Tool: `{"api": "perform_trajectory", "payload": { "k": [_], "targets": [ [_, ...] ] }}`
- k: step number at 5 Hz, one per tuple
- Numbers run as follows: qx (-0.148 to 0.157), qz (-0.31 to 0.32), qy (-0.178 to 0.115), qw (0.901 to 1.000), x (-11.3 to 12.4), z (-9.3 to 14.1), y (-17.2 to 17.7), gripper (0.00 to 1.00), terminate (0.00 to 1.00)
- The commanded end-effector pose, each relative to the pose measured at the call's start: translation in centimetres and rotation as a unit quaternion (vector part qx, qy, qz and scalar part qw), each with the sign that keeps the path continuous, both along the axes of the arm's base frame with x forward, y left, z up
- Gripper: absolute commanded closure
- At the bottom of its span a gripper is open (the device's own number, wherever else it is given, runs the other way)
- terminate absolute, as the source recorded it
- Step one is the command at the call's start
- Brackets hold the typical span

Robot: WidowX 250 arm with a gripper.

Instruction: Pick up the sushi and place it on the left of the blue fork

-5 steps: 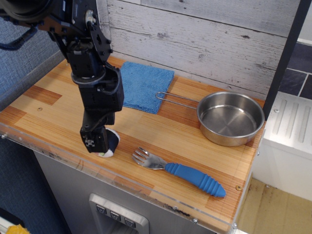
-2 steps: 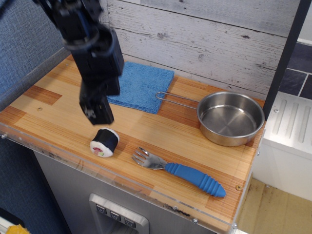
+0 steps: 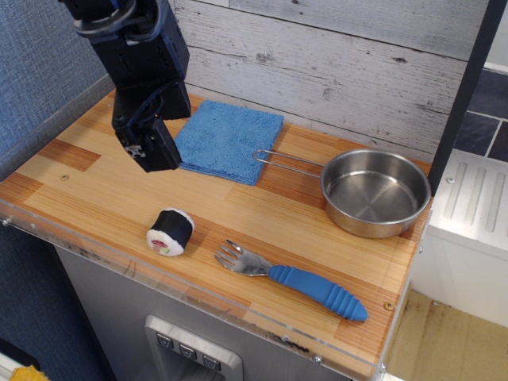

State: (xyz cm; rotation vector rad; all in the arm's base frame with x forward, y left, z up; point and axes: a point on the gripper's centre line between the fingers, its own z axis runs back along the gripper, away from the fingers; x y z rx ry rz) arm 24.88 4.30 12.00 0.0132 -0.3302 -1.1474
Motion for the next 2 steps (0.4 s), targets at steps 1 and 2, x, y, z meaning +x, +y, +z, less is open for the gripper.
{"api": "perform_trajectory", "payload": {
  "k": [1,2],
  "targets": [
    [0.005,0.004,-0.021,0.9998,-0.27,1.36,1.04,0.00,0.00],
    [0.005,0.004,-0.021,0.9998,-0.27,1.36,1.04,0.00,1.00]
  ]
}}
